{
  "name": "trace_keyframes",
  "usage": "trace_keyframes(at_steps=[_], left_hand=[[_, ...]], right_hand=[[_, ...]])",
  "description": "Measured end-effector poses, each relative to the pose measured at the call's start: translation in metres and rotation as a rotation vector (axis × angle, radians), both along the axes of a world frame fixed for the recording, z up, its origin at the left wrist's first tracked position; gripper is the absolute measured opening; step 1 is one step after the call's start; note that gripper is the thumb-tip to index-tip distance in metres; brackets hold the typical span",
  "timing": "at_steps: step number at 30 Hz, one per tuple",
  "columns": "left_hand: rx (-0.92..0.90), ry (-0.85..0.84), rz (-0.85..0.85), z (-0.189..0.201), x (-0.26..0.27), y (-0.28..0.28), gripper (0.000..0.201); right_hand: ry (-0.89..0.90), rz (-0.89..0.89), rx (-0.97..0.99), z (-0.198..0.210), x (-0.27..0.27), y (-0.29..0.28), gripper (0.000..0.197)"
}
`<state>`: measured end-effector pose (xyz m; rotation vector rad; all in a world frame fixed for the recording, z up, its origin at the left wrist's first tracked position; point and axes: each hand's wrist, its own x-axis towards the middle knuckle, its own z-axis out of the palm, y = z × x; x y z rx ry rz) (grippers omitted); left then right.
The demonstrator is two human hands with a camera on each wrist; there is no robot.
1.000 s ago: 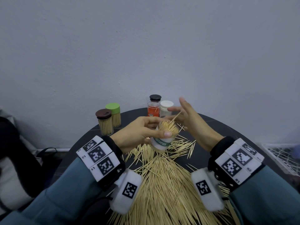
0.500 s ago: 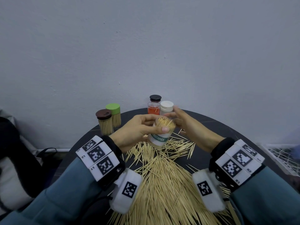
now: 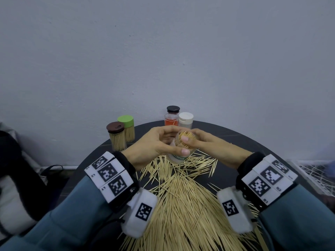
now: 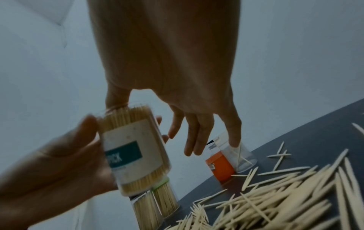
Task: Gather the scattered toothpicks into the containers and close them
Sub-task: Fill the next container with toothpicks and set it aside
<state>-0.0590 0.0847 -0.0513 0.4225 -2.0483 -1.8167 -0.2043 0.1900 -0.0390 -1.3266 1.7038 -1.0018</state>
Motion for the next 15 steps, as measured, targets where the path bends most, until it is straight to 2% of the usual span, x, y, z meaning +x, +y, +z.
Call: trace_keyframes(at_steps=[2,3,7,12,15], left_hand=[[-0.02,0.0,-0.017,0.001,0.0,0.001,0.063],[-0.03,0.002,-0.019,0.001,0.0,0.002,0.061],[-0.087,0.024,0.006,0.003,0.001,0.003,0.055],[-0.116,0.038,-0.002,0.005,0.002,0.004,0.055],[-0.113,0.051,0.039,0.007,0.003,0.001,0.059]], right_hand=[[0.006,-0.009,-0.024,-0.002,-0.003,0.0,0.065],[-0.003,-0.024,-0.05,-0.002,-0.004,-0.001,0.067],[-0.062,-0.074,-0.143,0.003,-0.009,0.0,0.064],[0.031,0.025,-0.068,-0.003,-0.011,-0.002,0.075],[0.005,-0.006,-0.123,-0.002,-0.016,-0.001,0.063]])
